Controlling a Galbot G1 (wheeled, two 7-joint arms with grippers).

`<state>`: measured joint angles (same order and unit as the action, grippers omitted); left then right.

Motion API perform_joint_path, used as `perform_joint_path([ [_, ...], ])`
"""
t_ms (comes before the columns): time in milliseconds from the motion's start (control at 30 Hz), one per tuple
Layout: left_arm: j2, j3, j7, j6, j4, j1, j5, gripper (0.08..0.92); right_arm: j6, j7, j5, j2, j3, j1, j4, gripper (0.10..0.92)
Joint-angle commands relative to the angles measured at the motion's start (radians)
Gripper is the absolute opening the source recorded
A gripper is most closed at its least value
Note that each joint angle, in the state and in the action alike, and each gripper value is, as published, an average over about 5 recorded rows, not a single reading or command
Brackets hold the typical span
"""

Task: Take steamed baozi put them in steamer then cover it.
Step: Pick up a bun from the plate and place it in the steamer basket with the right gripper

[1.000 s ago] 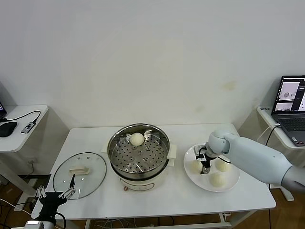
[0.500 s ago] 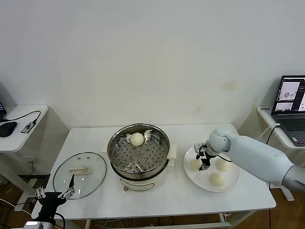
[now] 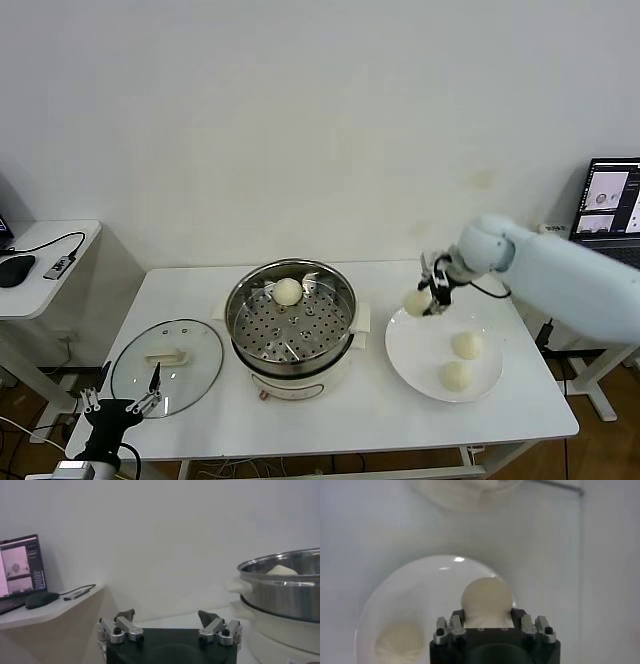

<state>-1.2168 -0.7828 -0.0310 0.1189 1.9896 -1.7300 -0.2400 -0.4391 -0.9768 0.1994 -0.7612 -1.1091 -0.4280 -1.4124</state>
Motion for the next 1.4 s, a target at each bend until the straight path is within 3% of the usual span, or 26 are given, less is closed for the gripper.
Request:
perform_joint_path([
  [33,0.000,0.005,0.000,0.001,-0.002,0.001,0.000,0.823,-0.117,0.052,0.269,-0.095,-0.163,-0.299,-0.085,0.577],
  [400,0.000,0.004,-0.002,0.011,-0.012,0.004,-0.005,0.823,-0.211,0.117,0.402,-0.444,-0.148,-0.222,0.033,0.583],
  [767,-0.023,-0.007,-0.002,0.010,-0.006,0.007,-0.005,0.823,-0.253,0.170,0.407,-0.703,-0.118,-0.061,0.250,0.584],
  [1033,-0.033,-0.007,-0.002,0.013,-0.006,0.009,-0.003,0.823,-0.285,0.196,0.401,-0.797,-0.094,0.010,0.368,0.585],
  [1400,-0.030,-0.008,-0.001,0.019,-0.007,0.004,-0.005,0.823,-0.286,0.197,0.367,-0.816,-0.089,0.052,0.414,0.585],
])
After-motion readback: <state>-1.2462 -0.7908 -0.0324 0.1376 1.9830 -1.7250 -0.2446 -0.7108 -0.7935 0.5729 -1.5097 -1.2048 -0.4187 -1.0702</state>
